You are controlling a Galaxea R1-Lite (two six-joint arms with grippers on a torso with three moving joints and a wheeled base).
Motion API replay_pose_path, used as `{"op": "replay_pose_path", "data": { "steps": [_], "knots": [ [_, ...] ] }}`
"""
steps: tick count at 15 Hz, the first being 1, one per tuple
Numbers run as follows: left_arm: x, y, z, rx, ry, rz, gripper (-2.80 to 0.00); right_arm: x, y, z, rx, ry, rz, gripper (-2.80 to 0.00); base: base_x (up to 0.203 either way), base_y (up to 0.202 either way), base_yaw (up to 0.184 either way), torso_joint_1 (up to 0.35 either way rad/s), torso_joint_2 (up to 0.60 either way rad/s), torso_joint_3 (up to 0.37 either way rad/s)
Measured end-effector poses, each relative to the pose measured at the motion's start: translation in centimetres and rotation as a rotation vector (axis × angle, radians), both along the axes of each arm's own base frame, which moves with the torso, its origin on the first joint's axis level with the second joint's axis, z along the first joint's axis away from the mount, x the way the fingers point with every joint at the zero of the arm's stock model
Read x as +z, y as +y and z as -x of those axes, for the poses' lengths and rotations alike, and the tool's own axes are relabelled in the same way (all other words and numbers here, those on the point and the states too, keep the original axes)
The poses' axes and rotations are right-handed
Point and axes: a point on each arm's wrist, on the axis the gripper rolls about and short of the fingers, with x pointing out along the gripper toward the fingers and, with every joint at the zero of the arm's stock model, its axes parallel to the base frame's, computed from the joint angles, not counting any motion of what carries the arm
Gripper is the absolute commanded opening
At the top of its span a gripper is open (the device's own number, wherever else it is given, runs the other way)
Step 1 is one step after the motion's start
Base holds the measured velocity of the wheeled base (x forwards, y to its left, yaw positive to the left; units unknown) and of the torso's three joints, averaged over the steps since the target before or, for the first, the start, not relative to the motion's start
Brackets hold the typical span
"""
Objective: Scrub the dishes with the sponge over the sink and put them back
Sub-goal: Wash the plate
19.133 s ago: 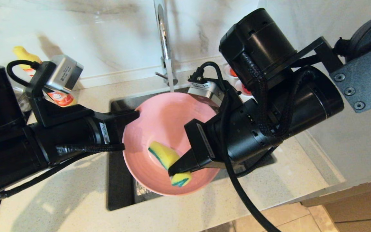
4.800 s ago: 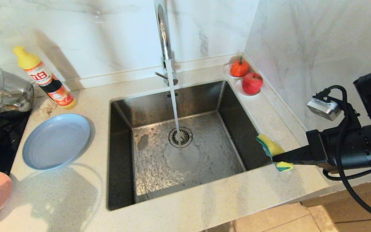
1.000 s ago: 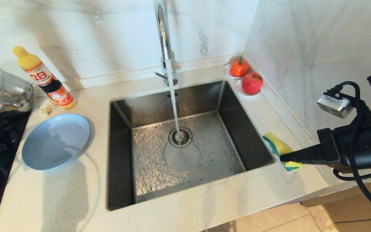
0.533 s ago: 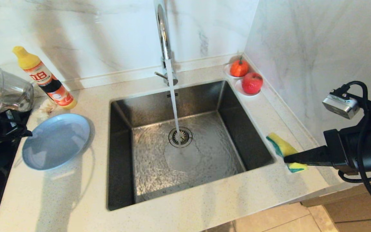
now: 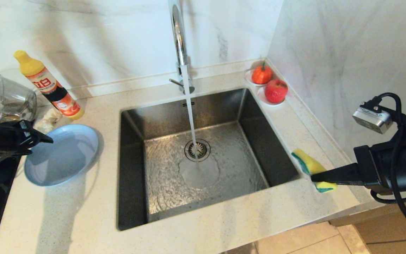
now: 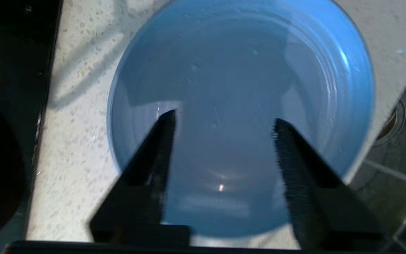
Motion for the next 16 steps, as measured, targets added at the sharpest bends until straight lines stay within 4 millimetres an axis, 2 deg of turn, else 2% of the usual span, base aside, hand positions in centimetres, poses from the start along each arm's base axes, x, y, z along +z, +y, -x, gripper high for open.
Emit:
{"op": "replay_pose_path", "data": {
  "steps": [7,12,16],
  "knots": [
    [-2.2,3.2,-1.2,0.090,0.039,0.063,0.00,-0.6,0.1,-0.2,0.002,0.015,0.007,-2.80,0.000,0.000,0.000,0.000,0.00,0.000],
    [-3.3,3.6,-1.8,0.115,0.054,0.104,0.00,-0.8,0.1,-0.3,0.001,0.021,0.011,-2.80,0.000,0.000,0.000,0.000,0.00,0.000],
    [-2.5,3.7,-1.9,0.128,0.033,0.112,0.00,-1.1,0.1,-0.3,0.002,0.029,0.015,-2.80,0.000,0.000,0.000,0.000,0.00,0.000]
  ]
}}
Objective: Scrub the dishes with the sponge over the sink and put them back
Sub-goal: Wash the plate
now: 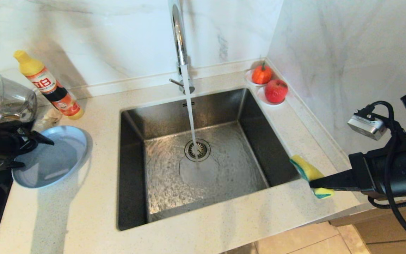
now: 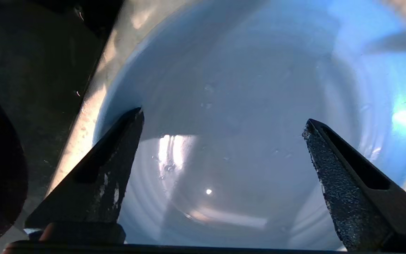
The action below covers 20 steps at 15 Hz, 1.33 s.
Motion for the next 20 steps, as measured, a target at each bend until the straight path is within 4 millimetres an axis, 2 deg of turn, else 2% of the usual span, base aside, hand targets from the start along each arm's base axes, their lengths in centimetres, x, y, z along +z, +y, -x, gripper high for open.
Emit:
{"op": "replay_pose_path", "data": {
  "steps": [6,8,15,20],
  "knots": [
    [4.5,-1.4,2.3,-0.008,-0.067,0.002,0.00,-0.1,0.0,0.2,0.002,0.001,-0.001,-2.80,0.000,0.000,0.000,0.000,0.00,0.000],
    [5.1,-1.3,2.9,0.012,-0.049,-0.030,0.00,0.0,-0.1,0.3,0.002,0.001,-0.001,-2.80,0.000,0.000,0.000,0.000,0.00,0.000],
    [3.3,0.3,2.3,0.028,0.041,-0.094,0.00,-0.2,-0.3,0.5,-0.008,0.000,-0.001,-2.80,0.000,0.000,0.000,0.000,0.00,0.000],
    [1.2,1.3,1.5,0.062,0.117,-0.113,0.00,-0.3,-0.3,0.3,-0.008,0.007,0.002,-2.80,0.000,0.000,0.000,0.000,0.00,0.000]
  ]
}}
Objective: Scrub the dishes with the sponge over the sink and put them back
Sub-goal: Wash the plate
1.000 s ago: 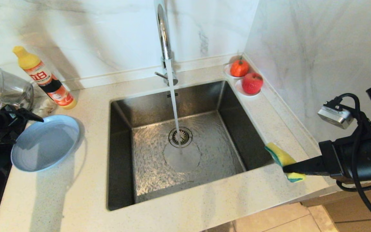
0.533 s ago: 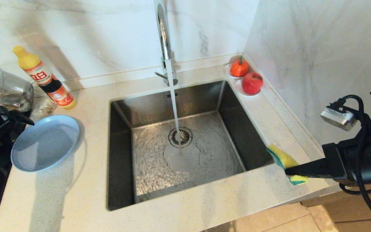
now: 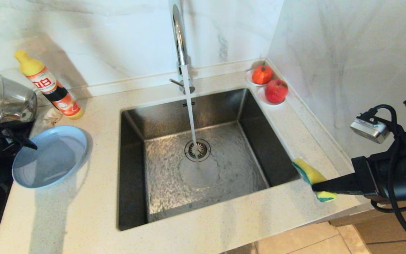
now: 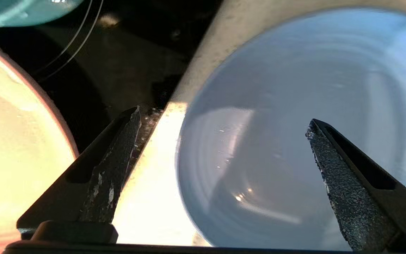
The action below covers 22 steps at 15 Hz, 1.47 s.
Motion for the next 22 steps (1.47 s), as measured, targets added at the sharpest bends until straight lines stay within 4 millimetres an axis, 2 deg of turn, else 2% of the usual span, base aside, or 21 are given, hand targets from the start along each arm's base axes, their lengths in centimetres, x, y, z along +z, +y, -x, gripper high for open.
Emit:
{"op": "replay_pose_path", "data": {
  "steps": [17,18,22],
  "knots": [
    [-2.0,0.0,-0.7,-0.043,0.023,0.081,0.00,-0.4,0.0,-0.3,-0.004,0.015,0.006,-2.80,0.000,0.000,0.000,0.000,0.00,0.000],
    [-2.0,0.0,-0.8,-0.042,0.023,0.081,-2.80,-0.4,0.0,-0.4,-0.005,0.016,0.006,-2.80,0.000,0.000,0.000,0.000,0.00,0.000],
    [-2.3,0.2,-1.0,-0.039,0.022,0.080,-2.80,-0.4,0.0,-0.4,-0.004,0.018,0.006,-2.80,0.000,0.000,0.000,0.000,0.00,0.000]
  ]
}}
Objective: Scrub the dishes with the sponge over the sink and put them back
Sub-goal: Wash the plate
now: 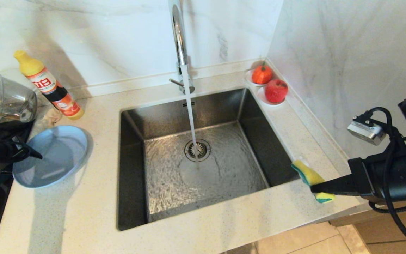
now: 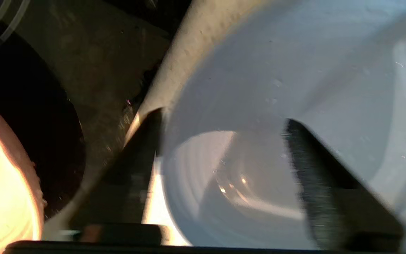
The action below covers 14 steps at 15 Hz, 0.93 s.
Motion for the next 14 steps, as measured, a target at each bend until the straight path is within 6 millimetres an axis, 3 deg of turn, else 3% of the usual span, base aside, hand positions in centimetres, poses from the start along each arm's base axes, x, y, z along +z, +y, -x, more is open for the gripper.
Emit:
{"op": "replay_pose_path", "data": {
  "steps": [8,14],
  "knots": [
    [-0.2,0.1,-0.2,0.011,-0.006,0.019,-2.80,-0.1,-0.1,-0.3,-0.009,0.008,-0.001,-2.80,0.000,0.000,0.000,0.000,0.00,0.000],
    [3.0,-1.0,1.3,-0.025,-0.099,0.036,-2.80,-0.2,-0.1,-0.4,-0.010,0.011,-0.001,-2.80,0.000,0.000,0.000,0.000,0.00,0.000]
  ]
}}
